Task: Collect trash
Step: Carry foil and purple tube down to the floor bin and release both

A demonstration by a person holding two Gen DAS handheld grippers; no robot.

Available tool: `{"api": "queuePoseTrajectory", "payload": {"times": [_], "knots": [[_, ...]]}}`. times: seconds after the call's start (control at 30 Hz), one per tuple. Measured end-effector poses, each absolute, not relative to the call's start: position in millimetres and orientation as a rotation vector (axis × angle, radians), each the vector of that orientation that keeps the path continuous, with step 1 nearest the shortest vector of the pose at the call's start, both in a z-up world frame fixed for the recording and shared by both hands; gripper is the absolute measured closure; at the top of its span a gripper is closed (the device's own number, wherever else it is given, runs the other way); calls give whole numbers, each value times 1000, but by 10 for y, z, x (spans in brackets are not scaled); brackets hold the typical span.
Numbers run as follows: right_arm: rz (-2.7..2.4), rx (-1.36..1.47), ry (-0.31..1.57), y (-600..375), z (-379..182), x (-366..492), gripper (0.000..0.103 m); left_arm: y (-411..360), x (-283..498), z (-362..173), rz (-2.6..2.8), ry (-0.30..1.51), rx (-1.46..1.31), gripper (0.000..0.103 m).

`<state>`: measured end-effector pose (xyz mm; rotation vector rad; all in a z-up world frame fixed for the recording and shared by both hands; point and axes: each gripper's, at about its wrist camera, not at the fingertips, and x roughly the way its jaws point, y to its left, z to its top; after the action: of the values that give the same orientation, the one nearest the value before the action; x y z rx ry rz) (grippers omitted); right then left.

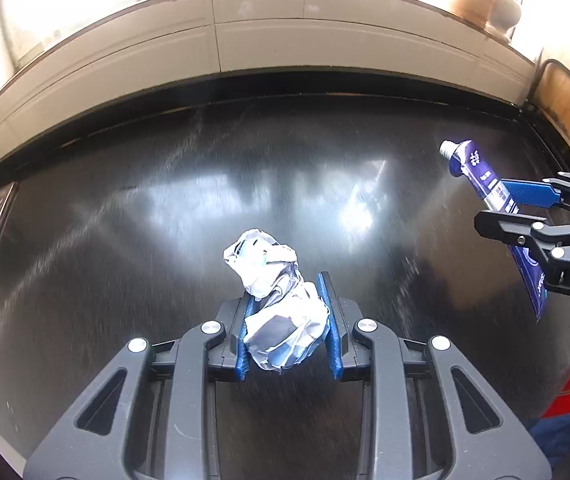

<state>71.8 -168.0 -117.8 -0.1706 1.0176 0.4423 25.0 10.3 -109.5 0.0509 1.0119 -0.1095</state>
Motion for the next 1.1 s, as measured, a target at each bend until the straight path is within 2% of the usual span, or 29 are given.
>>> {"api": "queuePoseTrajectory", "payload": {"times": [0.27, 0.47, 0.8, 1.1], "knots": [[497, -199, 994, -1628, -1017, 313, 51, 185, -157, -1013, -61, 980, 41, 75], [628, -262, 958, -1106, -909, 212, 51, 530, -490, -878, 50, 939, -20, 75], [1056, -452, 947, 503, -866, -456, 51, 1407, -1544, -783, 382, 917, -177, 75], [1437, -652, 953, 1834, -1019, -1575, 51, 2096, -2913, -1111, 717, 942, -405, 75]]}}
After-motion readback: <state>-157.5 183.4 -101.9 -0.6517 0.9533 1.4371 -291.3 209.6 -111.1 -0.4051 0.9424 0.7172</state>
